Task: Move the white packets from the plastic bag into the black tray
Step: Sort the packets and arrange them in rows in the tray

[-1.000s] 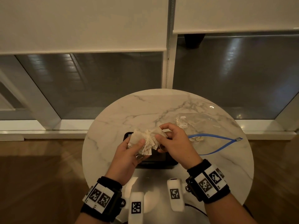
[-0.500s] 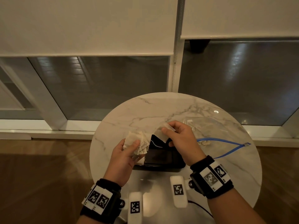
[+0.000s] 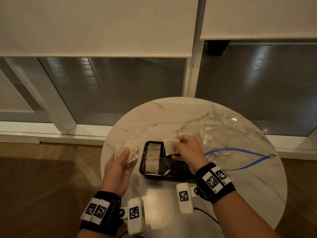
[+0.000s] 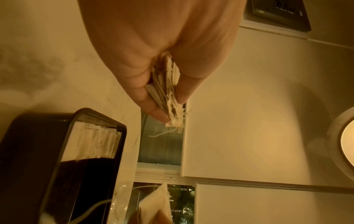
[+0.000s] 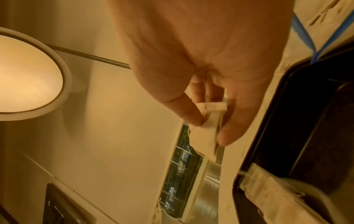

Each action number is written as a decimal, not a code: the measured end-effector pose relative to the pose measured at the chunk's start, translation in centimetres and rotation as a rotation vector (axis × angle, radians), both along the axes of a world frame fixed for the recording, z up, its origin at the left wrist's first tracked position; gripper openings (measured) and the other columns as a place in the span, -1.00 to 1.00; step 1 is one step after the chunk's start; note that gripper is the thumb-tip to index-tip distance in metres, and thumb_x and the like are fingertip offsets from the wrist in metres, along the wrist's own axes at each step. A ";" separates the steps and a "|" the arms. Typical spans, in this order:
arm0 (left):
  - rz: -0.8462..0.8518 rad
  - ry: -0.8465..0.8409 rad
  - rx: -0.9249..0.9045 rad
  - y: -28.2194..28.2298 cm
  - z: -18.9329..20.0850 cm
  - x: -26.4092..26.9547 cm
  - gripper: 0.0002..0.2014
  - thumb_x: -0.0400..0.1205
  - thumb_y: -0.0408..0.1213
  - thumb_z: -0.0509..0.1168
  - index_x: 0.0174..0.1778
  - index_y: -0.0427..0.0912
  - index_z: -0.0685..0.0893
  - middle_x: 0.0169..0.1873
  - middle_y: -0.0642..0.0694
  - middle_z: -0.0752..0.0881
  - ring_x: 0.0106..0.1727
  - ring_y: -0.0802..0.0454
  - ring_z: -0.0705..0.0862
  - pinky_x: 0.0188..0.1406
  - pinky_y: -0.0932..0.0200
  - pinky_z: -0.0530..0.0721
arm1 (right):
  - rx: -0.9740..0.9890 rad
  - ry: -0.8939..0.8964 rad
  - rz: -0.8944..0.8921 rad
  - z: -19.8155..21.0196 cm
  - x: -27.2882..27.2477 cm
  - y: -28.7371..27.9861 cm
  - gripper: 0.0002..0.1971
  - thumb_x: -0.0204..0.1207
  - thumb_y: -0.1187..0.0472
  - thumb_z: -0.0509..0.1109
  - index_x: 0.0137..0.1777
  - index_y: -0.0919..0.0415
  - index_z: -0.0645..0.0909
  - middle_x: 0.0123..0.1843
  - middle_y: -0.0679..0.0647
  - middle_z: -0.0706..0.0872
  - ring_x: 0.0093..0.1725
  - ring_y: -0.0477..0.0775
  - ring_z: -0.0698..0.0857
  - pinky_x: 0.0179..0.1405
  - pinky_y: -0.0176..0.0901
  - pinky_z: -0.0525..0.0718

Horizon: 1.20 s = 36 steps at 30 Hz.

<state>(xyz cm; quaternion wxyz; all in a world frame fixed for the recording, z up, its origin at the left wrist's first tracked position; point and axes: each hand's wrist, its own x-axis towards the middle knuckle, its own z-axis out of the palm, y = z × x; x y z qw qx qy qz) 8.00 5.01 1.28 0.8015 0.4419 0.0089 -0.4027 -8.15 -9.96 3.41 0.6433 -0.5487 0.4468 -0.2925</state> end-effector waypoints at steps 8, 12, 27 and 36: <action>0.045 0.107 0.067 -0.2 -1.6 -0.2 -0.64 0.70 -0.38 0.35 0.44 -0.30 0.60 0.25 -0.32 0.77 0.24 -0.20 0.76 0.02 0.04 0.82 | -0.178 0.303 0.192 -2.1 2.4 0.9 -0.93 0.50 0.26 0.50 -0.09 0.07 0.73 -0.18 0.04 0.79 -0.23 -0.07 0.71 -0.27 -0.23 0.67; 0.059 0.107 0.072 -0.1 -2.3 0.2 -0.64 0.70 -0.38 0.35 0.43 -0.29 0.61 0.23 -0.30 0.78 0.23 -0.18 0.77 -0.07 0.09 0.83 | -0.198 0.262 0.281 -1.5 2.3 1.4 -0.89 0.52 0.30 0.53 -0.03 0.11 0.72 -0.12 0.03 0.80 -0.21 -0.14 0.71 -0.29 -0.35 0.63; 0.031 0.102 0.145 -0.8 -3.2 0.0 -0.70 0.70 -0.39 0.36 0.36 -0.30 0.65 0.08 -0.27 0.83 0.15 -0.18 0.80 -0.01 0.02 0.78 | -0.304 0.567 0.442 -4.3 4.7 0.4 -0.80 0.44 0.35 0.55 -0.15 -0.01 0.73 -0.02 0.03 0.78 0.01 0.02 0.77 -0.05 -0.19 0.77; 0.040 0.076 0.201 -1.3 -3.7 -0.5 -0.82 0.72 -0.42 0.34 0.23 -0.26 0.68 0.09 -0.27 0.80 0.19 -0.22 0.76 -0.05 0.00 0.75 | -0.300 0.654 0.502 -5.5 5.6 0.5 -0.82 0.45 0.38 0.56 -0.27 0.09 0.73 -0.21 0.13 0.81 -0.21 0.07 0.84 -0.23 -0.09 0.86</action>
